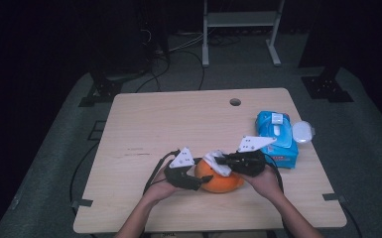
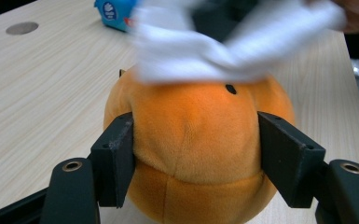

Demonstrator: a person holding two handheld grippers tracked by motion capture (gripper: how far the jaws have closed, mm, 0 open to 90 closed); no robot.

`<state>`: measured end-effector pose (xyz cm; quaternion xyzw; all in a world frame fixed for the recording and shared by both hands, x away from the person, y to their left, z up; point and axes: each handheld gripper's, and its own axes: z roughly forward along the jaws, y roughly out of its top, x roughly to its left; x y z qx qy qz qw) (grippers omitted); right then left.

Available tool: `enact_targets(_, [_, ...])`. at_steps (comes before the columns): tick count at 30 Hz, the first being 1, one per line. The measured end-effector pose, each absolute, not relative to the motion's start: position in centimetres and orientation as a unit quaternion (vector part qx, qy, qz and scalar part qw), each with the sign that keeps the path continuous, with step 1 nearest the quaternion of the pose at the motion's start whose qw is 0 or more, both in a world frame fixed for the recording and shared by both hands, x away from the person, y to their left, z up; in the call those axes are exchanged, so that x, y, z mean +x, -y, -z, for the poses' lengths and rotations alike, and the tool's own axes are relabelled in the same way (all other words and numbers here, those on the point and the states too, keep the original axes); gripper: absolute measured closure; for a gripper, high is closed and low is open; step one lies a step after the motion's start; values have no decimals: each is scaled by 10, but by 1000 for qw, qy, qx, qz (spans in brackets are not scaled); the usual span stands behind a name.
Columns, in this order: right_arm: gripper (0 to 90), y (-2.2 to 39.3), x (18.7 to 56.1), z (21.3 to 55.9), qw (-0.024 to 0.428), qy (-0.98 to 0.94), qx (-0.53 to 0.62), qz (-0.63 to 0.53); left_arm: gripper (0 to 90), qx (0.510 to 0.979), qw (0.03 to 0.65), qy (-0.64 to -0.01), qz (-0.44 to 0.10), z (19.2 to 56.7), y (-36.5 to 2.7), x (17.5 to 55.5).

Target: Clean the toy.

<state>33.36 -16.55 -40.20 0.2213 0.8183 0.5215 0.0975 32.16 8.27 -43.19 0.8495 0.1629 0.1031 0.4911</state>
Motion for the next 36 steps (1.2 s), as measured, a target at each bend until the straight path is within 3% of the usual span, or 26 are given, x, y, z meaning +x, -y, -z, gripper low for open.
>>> enact_targets(3, [848, 172, 342, 406, 104, -822, 236, -508, 308, 848, 493, -168, -99, 433, -84, 323])
enact_targets(8, [848, 184, 341, 417, 87, -814, 253, -516, 105, 830, 509, -221, -63, 437, -88, 333])
enact_targets(9, [848, 185, 339, 417, 84, -813, 254, -517, 98, 828, 510, -226, -52, 439, -88, 334])
enact_targets(13, [848, 187, 335, 414, 85, -816, 250, -514, 246, 830, 514, -212, -42, 441, -87, 331])
enact_targets(17, [848, 179, 328, 406, 81, -817, 229, -523, 298, 834, 511, -200, -58, 435, -84, 326])
enact_targets(24, [848, 154, 325, 397, 84, -827, 196, -520, 314, 847, 495, -172, -93, 431, -76, 317])
enact_targets(36, [848, 193, 341, 418, 87, -818, 264, -503, 284, 847, 493, -180, -80, 441, -85, 322])
